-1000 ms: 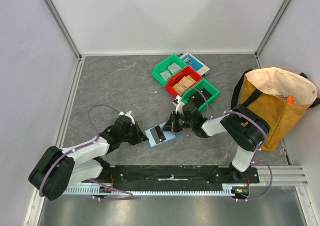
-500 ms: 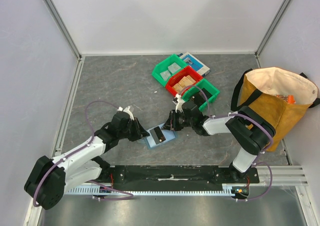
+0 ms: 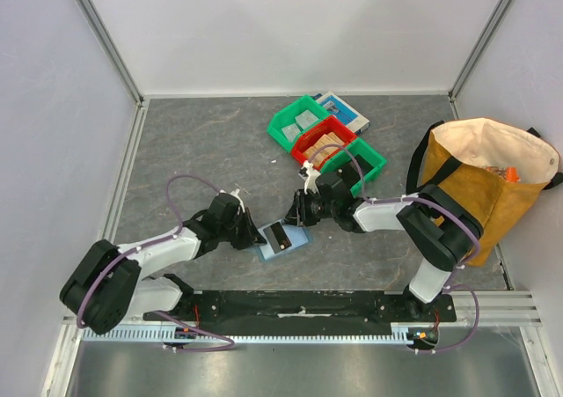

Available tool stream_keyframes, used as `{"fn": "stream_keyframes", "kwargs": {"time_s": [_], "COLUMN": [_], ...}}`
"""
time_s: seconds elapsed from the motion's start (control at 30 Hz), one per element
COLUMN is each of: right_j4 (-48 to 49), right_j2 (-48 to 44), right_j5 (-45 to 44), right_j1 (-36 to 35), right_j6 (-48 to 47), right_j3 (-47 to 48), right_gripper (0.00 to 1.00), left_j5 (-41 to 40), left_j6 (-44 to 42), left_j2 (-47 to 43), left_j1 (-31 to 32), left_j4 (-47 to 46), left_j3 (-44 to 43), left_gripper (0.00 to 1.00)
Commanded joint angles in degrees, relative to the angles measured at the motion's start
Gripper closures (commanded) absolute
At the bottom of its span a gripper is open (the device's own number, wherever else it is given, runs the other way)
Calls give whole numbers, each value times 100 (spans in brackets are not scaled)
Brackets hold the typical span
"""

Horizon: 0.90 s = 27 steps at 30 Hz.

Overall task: Take the credit cards out of the card holder
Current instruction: Remove the credit card from the card holder.

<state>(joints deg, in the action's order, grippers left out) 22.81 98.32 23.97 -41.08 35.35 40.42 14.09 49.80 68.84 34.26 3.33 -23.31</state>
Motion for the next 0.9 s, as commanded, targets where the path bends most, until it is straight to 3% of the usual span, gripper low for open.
{"fn": "stream_keyframes", "kwargs": {"time_s": [0.0,0.67,0.8,0.87], "right_j4": [-189,-127,-92,-40], "right_j2": [187,784,855,803], "right_j5": [134,917,943,900], "right_j1": [12,12,12,38], "right_j6": [-230,-284,-248,-170], "right_j3": [308,616,625,546], "right_gripper": [65,73,81,95], "left_j5": [121,42,33,33], "left_j6": [-181,-181,-181,-181], "left_j2": [331,420,376,324], "left_j1": [37,28,28,28], "left_j4": [-561,-650,-650,-650], "left_j3": [169,433,441,450], "left_gripper": [98,98,98,98]}}
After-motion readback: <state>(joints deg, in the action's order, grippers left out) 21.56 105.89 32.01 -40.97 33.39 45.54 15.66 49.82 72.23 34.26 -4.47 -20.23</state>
